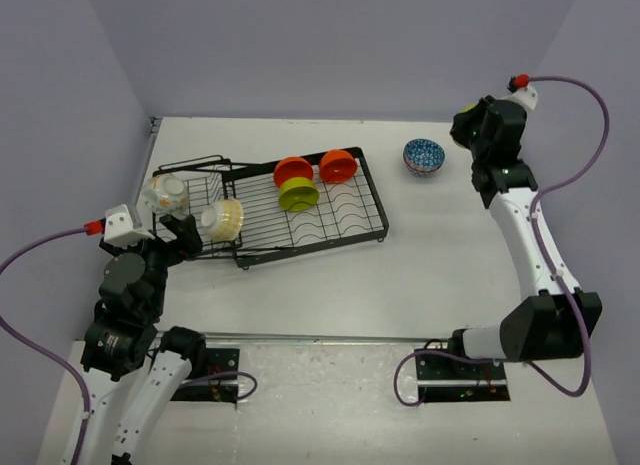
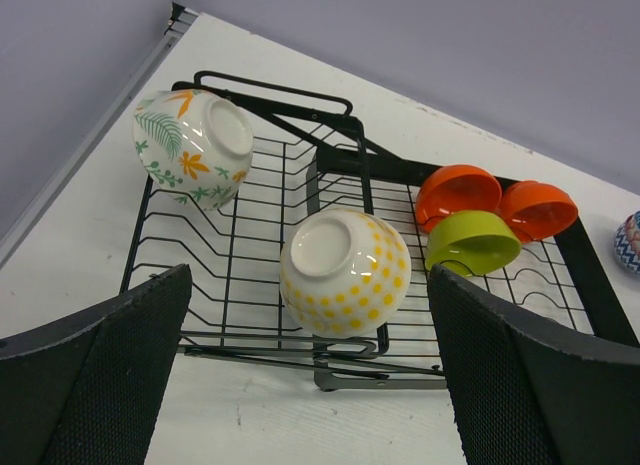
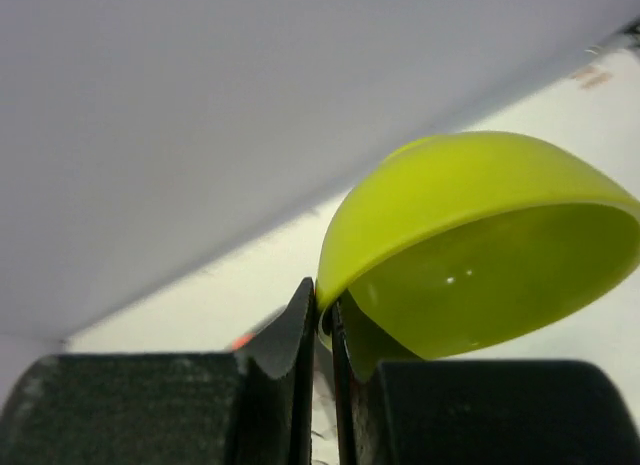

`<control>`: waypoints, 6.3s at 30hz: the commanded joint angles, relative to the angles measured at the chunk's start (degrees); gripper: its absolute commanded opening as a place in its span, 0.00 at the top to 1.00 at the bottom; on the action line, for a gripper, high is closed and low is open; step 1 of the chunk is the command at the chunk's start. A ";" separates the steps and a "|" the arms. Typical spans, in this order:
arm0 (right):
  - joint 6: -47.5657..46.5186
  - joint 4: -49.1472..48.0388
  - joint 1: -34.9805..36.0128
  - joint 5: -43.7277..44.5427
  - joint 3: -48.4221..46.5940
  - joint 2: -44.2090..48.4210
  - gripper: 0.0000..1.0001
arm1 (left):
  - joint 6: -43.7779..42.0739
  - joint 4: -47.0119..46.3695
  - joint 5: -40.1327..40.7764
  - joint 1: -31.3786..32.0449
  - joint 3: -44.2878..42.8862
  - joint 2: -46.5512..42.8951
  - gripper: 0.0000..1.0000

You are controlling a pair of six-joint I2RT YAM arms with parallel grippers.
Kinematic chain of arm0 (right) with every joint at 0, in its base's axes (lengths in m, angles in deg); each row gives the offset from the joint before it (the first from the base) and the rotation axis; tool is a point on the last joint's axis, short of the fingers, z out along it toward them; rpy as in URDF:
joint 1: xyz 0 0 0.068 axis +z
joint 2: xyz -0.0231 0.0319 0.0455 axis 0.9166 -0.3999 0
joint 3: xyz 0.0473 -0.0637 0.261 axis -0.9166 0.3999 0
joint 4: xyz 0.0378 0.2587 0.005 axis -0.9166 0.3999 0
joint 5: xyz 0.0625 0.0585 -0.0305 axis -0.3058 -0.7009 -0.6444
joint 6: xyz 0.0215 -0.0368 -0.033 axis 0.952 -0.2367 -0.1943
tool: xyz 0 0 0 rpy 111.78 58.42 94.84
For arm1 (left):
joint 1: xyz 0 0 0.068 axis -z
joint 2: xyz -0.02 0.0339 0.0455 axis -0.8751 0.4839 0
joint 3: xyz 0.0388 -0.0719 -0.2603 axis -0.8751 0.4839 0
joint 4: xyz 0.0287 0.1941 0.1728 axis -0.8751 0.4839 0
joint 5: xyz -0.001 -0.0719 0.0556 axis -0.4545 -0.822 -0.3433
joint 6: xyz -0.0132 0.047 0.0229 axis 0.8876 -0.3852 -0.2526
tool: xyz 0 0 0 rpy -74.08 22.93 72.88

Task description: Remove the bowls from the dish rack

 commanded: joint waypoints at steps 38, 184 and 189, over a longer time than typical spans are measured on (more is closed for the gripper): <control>-25.59 49.17 -7.70 6.63 -32.55 -42.08 0.55 | 0.29 -0.89 1.15 0.93 -0.34 -0.72 0.00; 20.17 -28.57 20.61 -13.24 14.84 -0.81 1.00 | 1.00 -0.45 3.52 -0.04 -0.51 -1.42 0.00; -10.24 6.59 16.83 12.44 -3.94 -0.22 1.00 | 0.91 -0.71 2.91 -0.04 -0.51 -0.99 0.00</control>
